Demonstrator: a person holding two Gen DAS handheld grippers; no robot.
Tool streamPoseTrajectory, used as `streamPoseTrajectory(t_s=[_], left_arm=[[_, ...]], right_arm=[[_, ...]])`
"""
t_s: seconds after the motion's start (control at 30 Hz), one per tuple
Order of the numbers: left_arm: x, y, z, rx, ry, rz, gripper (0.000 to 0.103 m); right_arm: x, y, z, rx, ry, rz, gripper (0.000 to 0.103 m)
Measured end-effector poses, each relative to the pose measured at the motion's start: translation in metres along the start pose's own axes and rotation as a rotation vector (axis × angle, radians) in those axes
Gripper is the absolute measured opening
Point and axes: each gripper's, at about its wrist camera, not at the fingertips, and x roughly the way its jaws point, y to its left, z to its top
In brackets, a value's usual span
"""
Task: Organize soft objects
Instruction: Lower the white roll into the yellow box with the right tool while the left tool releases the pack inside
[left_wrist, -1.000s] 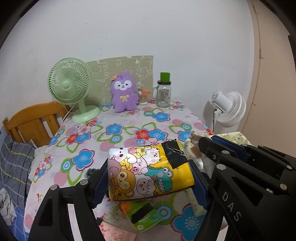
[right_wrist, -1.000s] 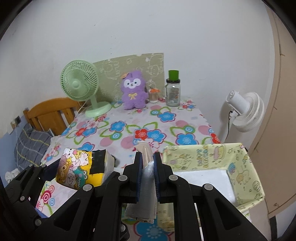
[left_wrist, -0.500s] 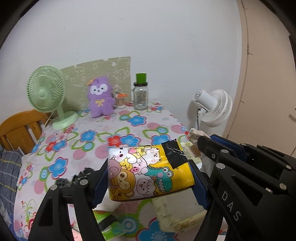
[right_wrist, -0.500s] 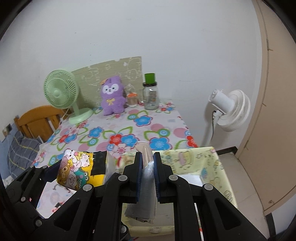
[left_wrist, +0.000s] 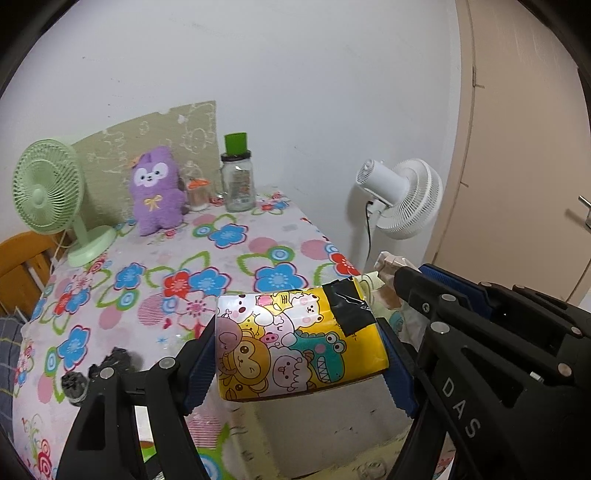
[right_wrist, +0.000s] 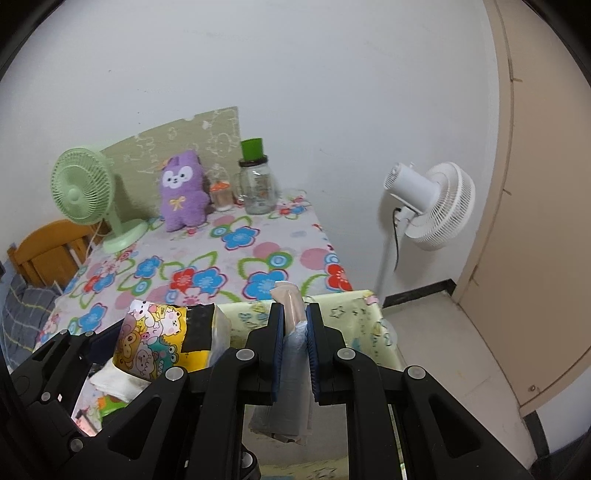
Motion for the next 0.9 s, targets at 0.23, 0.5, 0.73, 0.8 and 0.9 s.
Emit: streamPoseTrajectory(t_s=[0.23,0.5,0.73,0.8,0.9], left_arm=[[0.024,-0.009,0.003,0.014,0.051,-0.015,0.081],[0.037,-0.01,0.003,0.008,0.09,-0.019,0.095],[0.035,-0.009,0.003,0.009,0.095,-0.018,0.098],[0.032,-0.009,0.003,0.008,0.087,-0.015,0.099],[0.024,-0.007,0.003,0.008,0.068,-0.015,0.099]], right_arm=[[0.017,-0.016,-0.001,0.023,0.024,-0.016,0.015],[0.031,-0.021,-0.001,0.028,0.052,-0.005,0.015],[0.033,-0.019,0.0,0.018,0.06,-0.012,0.042],[0.031,-0.019,0.001,0.023,0.046,0.0,0.066],[0.023,-0.015,0.001,0.022,0.013,-0.004,0.073]])
